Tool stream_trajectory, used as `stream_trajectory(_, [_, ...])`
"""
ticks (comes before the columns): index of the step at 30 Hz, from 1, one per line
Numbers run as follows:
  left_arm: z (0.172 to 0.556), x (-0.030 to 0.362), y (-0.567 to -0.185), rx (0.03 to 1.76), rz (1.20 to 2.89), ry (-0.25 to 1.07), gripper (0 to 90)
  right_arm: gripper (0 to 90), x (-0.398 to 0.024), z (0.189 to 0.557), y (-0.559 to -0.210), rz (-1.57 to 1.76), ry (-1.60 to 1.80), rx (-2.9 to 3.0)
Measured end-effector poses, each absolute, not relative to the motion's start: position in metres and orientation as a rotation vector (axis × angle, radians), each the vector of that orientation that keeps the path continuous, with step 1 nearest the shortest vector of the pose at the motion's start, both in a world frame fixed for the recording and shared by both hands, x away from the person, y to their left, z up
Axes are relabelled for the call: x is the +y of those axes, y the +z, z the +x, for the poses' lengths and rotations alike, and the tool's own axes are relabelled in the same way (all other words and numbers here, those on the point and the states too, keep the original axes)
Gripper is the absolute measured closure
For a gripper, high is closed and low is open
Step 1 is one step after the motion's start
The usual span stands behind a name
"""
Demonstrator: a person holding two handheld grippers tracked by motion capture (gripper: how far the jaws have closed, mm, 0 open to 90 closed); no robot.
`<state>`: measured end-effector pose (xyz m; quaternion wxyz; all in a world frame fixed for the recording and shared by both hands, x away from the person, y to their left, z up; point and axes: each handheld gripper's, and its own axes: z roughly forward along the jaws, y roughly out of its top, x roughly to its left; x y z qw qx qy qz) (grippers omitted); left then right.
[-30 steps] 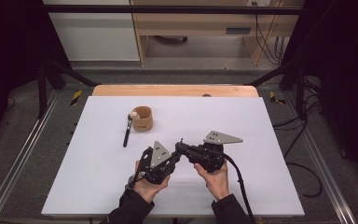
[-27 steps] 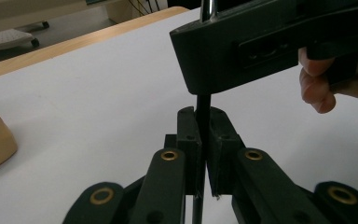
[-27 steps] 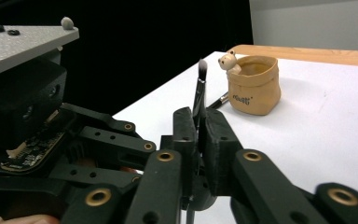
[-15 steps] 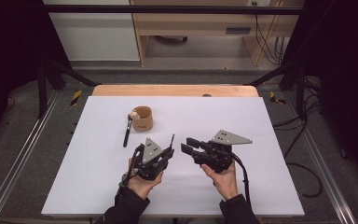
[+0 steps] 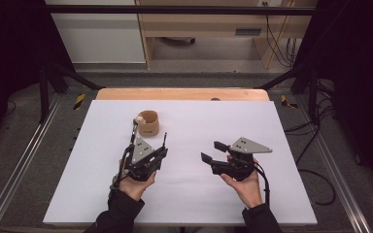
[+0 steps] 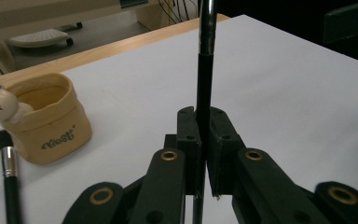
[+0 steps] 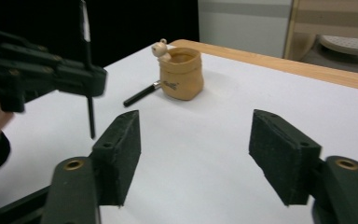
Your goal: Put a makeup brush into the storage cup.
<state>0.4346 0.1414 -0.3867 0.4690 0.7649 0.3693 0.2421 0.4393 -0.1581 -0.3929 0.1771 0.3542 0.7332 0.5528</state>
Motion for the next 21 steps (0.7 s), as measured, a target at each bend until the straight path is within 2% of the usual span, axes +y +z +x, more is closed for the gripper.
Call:
stream_trajectory(8, [0.443, 0.159, -0.373, 0.902, 1.867, 0.62, 84.1, 13.7, -0.18, 0.439, -0.399, 1.049, 1.471, 2.03])
stream_trajectory(15, [0.452, 0.169, -0.362, 0.904, 1.85, 0.625, 84.1, 6.6, -0.194, 0.437, -0.403, 1.097, 1.439, 2.023])
stream_trajectory(21, [0.46, 0.175, -0.356, 0.907, 1.832, 0.619, 84.0, 4.7, -0.206, 0.435, -0.407, 1.133, 1.426, 2.005])
